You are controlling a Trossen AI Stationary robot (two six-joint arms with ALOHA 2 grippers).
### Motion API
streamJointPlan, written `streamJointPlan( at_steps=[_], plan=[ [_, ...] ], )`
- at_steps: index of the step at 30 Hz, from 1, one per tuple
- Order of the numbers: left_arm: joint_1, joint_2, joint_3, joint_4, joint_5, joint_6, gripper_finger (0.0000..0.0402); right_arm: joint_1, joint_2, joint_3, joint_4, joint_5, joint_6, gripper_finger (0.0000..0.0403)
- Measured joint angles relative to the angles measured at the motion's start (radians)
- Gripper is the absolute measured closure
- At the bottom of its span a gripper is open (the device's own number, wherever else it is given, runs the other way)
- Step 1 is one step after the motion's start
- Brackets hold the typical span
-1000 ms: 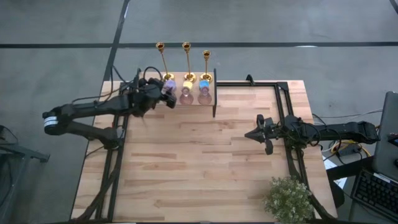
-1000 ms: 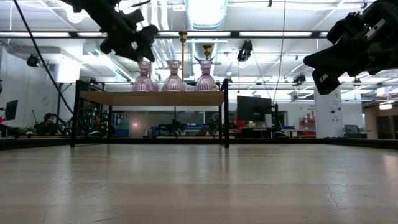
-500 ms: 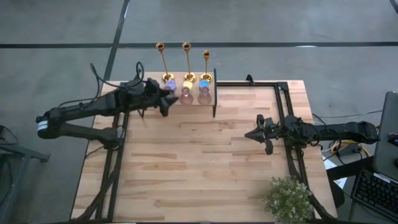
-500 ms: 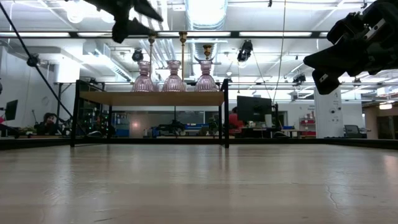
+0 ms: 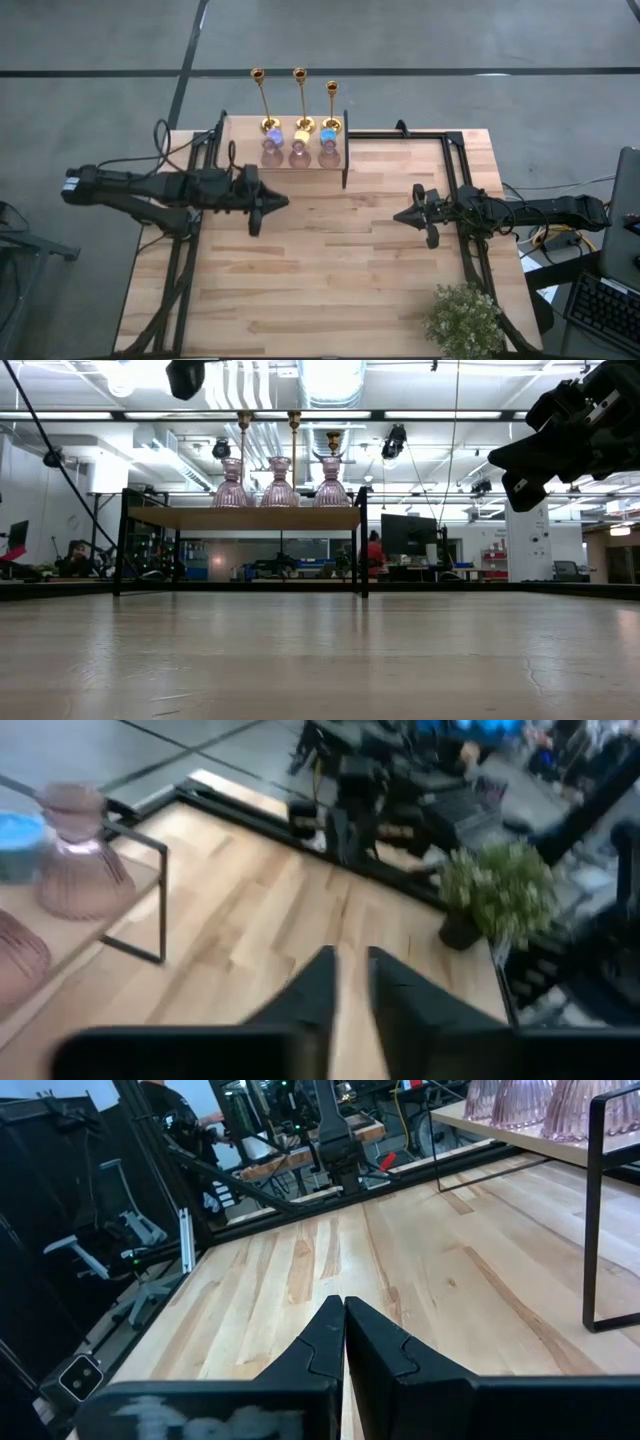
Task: Pick & Place candle stick holders
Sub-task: Return to Home Position
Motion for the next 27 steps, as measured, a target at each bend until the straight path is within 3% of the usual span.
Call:
streamJointPlan(
  at_steps=[2,4,14,17,22,27],
  plan=[
    [-0.025,-0.013,-0.014,-0.012,-0.009,0.007,0.0378,0.0,0.0,0.0,0.0,0.0,0.0,0.0394],
    [-0.035,-0.042,-0.052,0.006,-0.012,0.013,0.0391,0.0,0.0,0.0,0.0,0.0,0.0,0.0394],
    [-0.062,-0.362,-0.292,0.102,-0.006,-0.017,0.0394,0.0,0.0,0.0,0.0,0.0,0.0,0.0394],
    [-0.064,-0.471,-0.358,0.087,-0.027,-0.035,0.0393,0.0,0.0,0.0,0.0,0.0,0.0,0.0394],
    [-0.063,-0.644,-0.473,-0.038,-0.112,0.1,0.0393,0.0,0.0,0.0,0.0,0.0,0.0,0.0394],
    [-0.064,-0.772,-0.582,-0.024,-0.126,0.059,0.0387,0.0,0.0,0.0,0.0,0.0,0.0,0.0394]
  ],
)
